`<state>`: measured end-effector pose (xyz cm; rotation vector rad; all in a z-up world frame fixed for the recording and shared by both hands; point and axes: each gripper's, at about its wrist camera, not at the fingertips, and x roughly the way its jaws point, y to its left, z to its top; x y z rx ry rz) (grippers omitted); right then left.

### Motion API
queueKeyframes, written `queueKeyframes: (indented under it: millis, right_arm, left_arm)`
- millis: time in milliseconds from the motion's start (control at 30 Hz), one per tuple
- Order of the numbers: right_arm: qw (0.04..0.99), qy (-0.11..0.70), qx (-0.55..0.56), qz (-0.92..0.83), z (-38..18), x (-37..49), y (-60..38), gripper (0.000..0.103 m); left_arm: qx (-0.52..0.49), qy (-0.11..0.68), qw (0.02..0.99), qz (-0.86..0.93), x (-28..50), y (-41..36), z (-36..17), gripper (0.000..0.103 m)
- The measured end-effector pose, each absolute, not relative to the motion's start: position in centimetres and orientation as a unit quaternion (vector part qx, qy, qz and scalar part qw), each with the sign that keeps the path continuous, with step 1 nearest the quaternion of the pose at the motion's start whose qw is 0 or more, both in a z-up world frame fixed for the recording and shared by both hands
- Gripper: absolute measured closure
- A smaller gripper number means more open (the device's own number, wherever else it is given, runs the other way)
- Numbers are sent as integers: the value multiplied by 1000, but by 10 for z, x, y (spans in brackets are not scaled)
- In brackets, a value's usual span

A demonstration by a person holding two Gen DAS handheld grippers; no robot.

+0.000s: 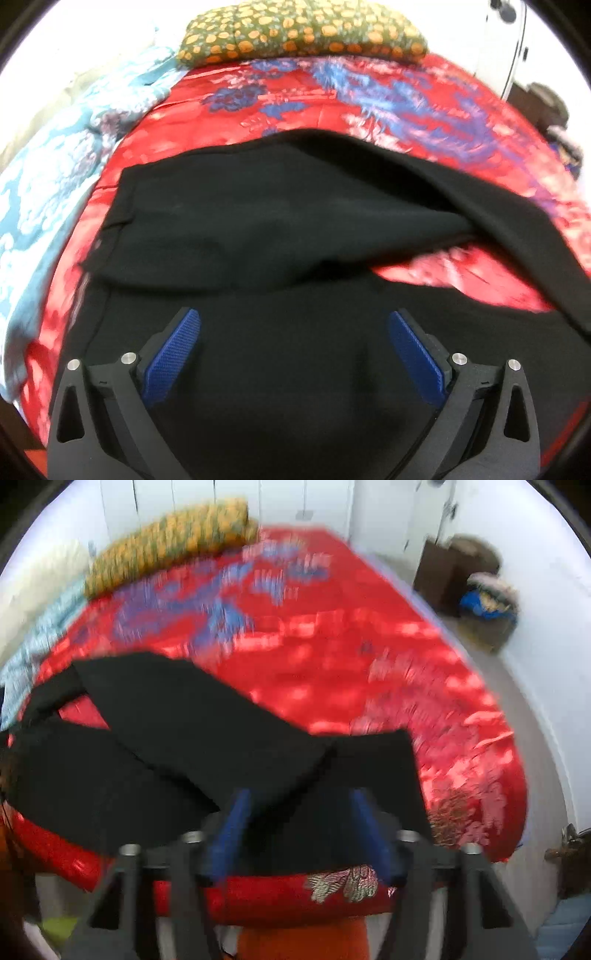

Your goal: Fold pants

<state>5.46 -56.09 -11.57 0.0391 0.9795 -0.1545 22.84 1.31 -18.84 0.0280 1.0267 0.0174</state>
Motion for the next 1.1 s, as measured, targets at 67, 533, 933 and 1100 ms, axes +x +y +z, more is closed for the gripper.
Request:
queueKeyframes:
  millis: [67,533,933,1100]
  right_arm:
    - [896,436,23,-84,-96,45,-546,25]
    - [920,375,104,-35,-119,0,-373,16]
    - [910,403,88,-32,-153,4,-363,17]
    - [910,371,174,-61,-153,-4,-402,17]
  left_arm:
    - [5,486,874,-3,205,20,-176,1]
    - [5,471,882,1,128,53,-190,1]
    - [-22,469,883,13,132,67,-193,1]
    - [-36,466,884,18,132,72,-191,1]
